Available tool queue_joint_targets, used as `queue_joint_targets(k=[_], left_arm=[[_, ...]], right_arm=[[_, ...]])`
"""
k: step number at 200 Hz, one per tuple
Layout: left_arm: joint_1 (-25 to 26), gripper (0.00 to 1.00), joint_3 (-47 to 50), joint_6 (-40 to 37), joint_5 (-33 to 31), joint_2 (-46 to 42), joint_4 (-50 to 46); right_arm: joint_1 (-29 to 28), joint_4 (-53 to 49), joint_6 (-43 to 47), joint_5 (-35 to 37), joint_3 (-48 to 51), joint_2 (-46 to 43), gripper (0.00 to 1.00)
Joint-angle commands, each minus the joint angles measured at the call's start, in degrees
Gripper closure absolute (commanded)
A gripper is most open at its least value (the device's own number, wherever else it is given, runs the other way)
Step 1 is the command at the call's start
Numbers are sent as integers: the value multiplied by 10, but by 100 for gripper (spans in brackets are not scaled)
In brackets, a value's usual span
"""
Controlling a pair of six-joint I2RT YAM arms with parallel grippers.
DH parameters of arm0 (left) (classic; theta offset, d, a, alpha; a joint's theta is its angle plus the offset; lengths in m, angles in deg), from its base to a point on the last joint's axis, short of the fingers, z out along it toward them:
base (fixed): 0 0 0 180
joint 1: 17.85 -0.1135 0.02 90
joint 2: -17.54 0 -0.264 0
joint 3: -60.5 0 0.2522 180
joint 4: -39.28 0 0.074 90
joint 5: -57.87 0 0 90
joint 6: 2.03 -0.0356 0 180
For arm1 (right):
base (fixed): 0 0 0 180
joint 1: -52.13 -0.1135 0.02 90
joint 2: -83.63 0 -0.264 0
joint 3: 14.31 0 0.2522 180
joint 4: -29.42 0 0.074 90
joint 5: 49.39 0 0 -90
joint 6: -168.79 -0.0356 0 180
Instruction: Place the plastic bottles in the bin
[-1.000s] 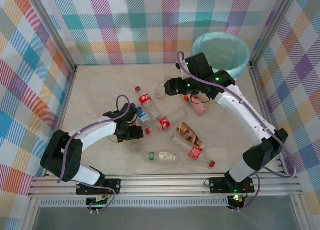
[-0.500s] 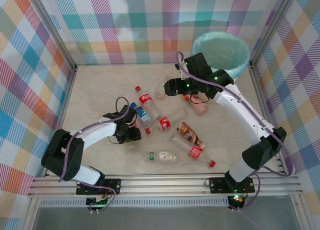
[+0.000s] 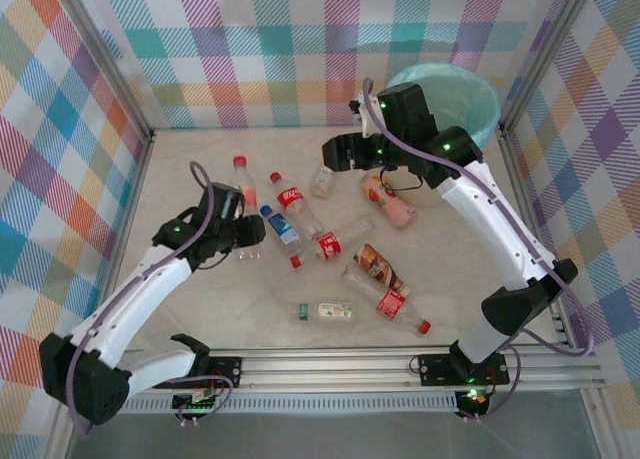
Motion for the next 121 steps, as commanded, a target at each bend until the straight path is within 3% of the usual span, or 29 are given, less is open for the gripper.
queue_joint_targets(k=[1,62,121], left_arm=[[-4,46,-47,-90,-22,-27,15],[13,48,-108,-286,93,-80,134],[33,51,-188,-357,204,-56,159]], right_arm=[[-5,47,15,-57,-43,-4,26],[-5,162,18,-155,-100,-12,25],[-5,153,22,-172,-183,3,34]])
